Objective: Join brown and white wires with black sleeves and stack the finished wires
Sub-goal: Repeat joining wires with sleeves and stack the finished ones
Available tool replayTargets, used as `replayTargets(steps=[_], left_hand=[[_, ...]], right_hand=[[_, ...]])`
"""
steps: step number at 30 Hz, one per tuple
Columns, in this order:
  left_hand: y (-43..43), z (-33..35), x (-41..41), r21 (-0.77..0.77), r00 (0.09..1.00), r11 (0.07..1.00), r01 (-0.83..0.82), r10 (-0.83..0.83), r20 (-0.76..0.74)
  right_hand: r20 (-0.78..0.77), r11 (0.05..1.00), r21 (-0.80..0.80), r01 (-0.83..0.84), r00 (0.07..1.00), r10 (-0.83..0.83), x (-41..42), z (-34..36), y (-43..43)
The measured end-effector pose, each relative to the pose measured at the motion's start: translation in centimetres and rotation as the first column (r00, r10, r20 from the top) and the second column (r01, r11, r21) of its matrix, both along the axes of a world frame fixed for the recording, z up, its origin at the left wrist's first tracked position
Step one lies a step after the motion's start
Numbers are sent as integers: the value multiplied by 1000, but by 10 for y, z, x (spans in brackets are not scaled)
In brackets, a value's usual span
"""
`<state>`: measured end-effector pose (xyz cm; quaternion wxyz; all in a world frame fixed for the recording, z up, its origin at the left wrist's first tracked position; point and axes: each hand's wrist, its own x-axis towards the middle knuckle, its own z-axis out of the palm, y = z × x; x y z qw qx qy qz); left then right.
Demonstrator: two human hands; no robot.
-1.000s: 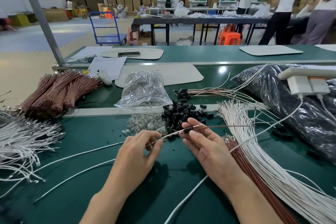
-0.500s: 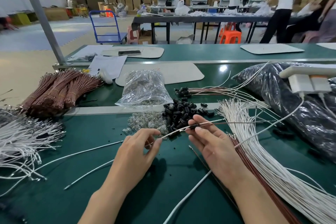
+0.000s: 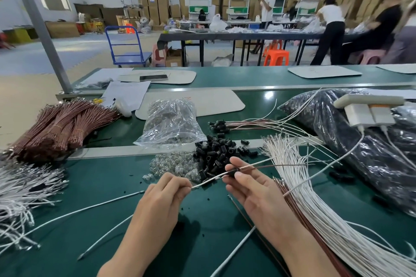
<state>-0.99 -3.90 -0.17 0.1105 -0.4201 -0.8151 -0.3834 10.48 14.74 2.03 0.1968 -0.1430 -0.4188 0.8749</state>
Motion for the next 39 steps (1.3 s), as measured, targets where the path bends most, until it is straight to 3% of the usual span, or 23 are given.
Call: replayTargets(steps=[6, 11, 17, 24, 29, 32, 39], left_hand=[[5, -2, 7, -47, 999, 999, 17, -19, -47], [-2, -9, -4, -142, 998, 990, 6, 2, 55], [-4, -8, -5, -83, 999, 996, -14, 18, 47], [2, -6, 4, -1, 998, 1000, 24, -24, 56], [-2, -9, -4, -125, 999, 992, -1, 6, 45], [-4, -8, -5, -104, 999, 994, -18, 23, 49], [4, -7, 5, -29, 997, 999, 31, -29, 69]], right_hand=[[83, 983, 135, -121, 990, 111, -6, -7, -19], [1, 998, 21, 52, 999, -52, 0, 0, 2], [8, 999, -12, 43, 999, -43, 2, 1, 6], [81, 984, 130, -126, 990, 116, -7, -9, -20], [37, 999, 35, 22, 999, -23, 0, -2, 2], [23, 997, -10, 77, 997, -77, 4, 0, 13], [102, 993, 104, -59, 994, 48, -6, -8, -11]])
